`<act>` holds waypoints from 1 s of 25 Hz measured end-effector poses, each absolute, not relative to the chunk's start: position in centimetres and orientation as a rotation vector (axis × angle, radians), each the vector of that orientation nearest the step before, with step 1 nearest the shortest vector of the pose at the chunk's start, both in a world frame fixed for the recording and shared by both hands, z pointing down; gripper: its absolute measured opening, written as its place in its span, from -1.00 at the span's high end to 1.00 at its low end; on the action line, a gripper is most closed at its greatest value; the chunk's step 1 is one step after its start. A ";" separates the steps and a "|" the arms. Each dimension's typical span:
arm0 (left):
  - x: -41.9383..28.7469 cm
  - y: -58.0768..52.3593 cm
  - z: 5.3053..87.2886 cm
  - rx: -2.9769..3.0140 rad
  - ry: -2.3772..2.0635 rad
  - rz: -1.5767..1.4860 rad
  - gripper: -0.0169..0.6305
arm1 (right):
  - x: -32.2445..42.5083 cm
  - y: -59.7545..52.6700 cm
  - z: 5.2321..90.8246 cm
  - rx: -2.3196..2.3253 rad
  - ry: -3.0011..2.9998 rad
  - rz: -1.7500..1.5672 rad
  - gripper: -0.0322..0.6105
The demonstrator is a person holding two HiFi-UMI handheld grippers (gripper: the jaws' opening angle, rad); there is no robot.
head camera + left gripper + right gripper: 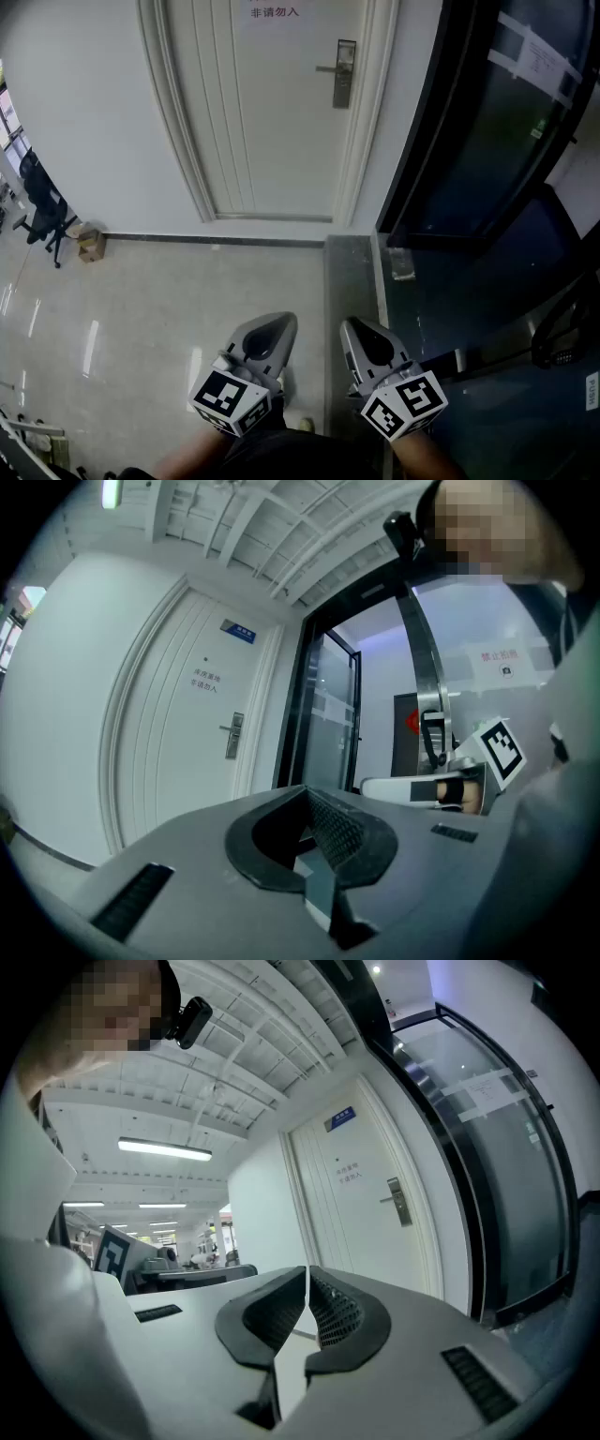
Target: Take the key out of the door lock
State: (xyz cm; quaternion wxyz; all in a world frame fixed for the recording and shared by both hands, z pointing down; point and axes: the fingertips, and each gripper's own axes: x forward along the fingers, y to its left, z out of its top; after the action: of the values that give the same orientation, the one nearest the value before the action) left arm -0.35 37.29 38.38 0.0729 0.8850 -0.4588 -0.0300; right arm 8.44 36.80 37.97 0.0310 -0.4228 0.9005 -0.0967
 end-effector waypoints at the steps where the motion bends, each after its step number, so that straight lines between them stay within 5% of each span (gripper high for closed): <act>1: -0.4 36.7 38.6 2.659 -1.369 -0.085 0.93 | 8.2 36.1 38.2 -1.309 2.776 -0.308 0.86; 25: -6.7 12.0 37.4 2.755 -1.225 -0.037 0.93 | 0.3 11.3 36.3 -1.445 2.720 -0.299 0.86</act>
State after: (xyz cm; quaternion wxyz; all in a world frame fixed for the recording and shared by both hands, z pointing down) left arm -6.73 12.02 37.43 0.0632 0.9118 -0.4055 -0.0123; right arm 0.32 11.34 36.35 0.0236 -0.4670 0.8786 -0.0967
